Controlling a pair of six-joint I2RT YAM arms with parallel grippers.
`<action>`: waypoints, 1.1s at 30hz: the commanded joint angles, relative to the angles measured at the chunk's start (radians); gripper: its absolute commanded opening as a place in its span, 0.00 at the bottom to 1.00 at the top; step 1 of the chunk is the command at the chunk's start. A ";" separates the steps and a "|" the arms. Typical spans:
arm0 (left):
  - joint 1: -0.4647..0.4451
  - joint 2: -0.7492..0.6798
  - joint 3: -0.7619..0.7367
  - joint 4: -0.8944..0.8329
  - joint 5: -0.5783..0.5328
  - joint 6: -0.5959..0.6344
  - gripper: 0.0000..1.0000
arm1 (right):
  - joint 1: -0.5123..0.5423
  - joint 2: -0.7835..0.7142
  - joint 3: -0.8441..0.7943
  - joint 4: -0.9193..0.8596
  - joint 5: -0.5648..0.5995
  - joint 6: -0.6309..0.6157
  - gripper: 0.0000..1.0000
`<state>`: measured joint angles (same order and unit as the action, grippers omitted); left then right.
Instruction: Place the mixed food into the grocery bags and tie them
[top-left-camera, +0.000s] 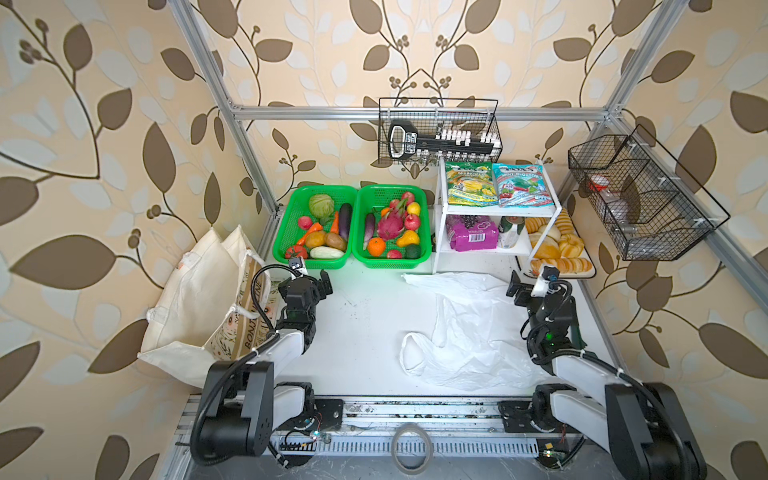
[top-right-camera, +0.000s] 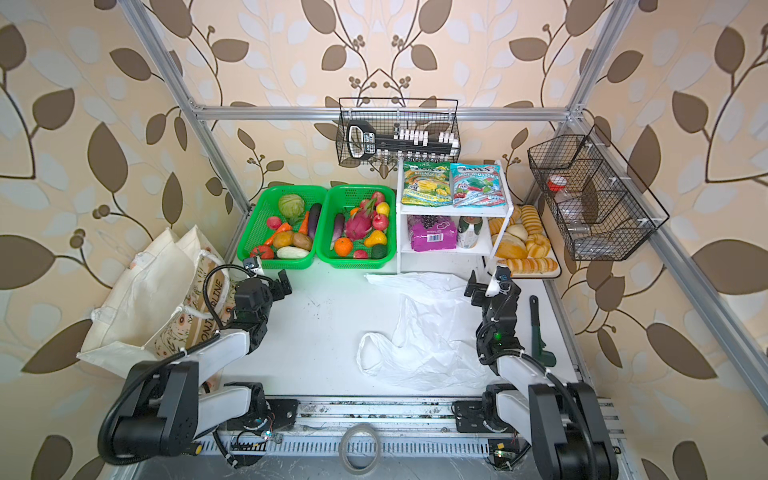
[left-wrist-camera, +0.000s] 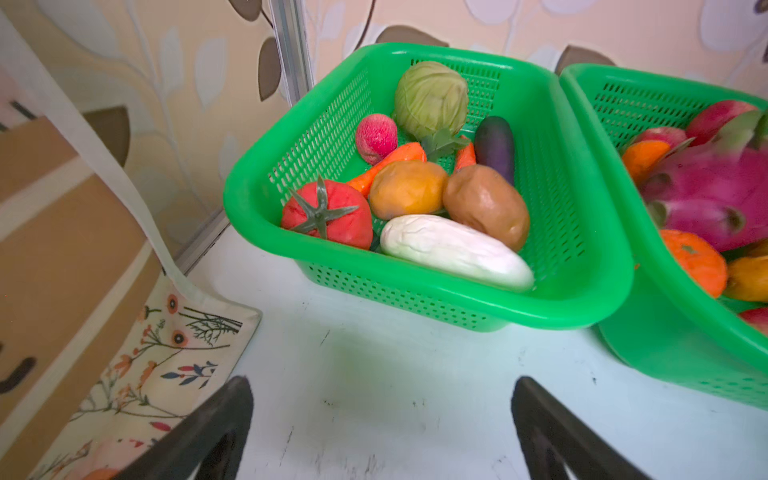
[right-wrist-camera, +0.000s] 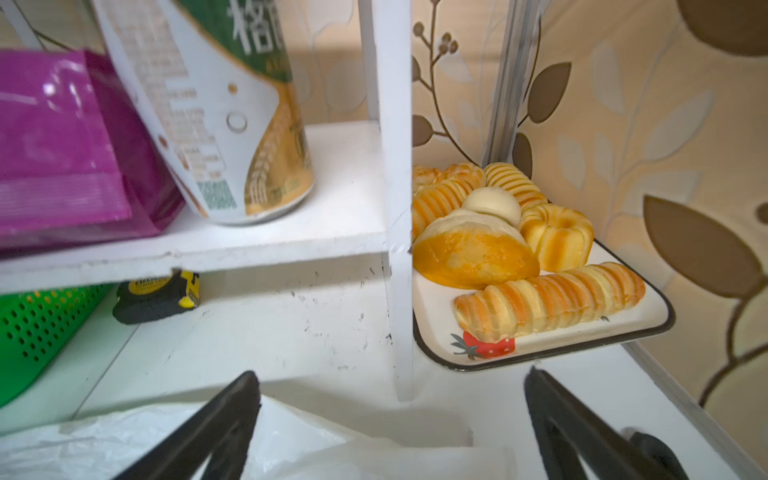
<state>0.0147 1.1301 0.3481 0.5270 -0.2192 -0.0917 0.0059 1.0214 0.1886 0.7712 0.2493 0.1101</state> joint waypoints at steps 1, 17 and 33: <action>0.007 -0.112 0.102 -0.209 0.030 -0.075 0.99 | -0.003 -0.137 0.063 -0.238 0.043 0.126 1.00; 0.009 -0.275 0.815 -1.335 0.040 -0.356 0.99 | 0.012 -0.539 0.437 -0.966 -0.809 0.482 0.96; 0.277 0.015 1.030 -1.566 -0.373 -0.236 0.99 | 0.816 -0.149 0.574 -1.190 -0.291 0.364 0.92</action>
<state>0.2432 1.1309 1.3396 -0.9989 -0.6006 -0.3134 0.7418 0.8268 0.7406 -0.3927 -0.2268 0.4644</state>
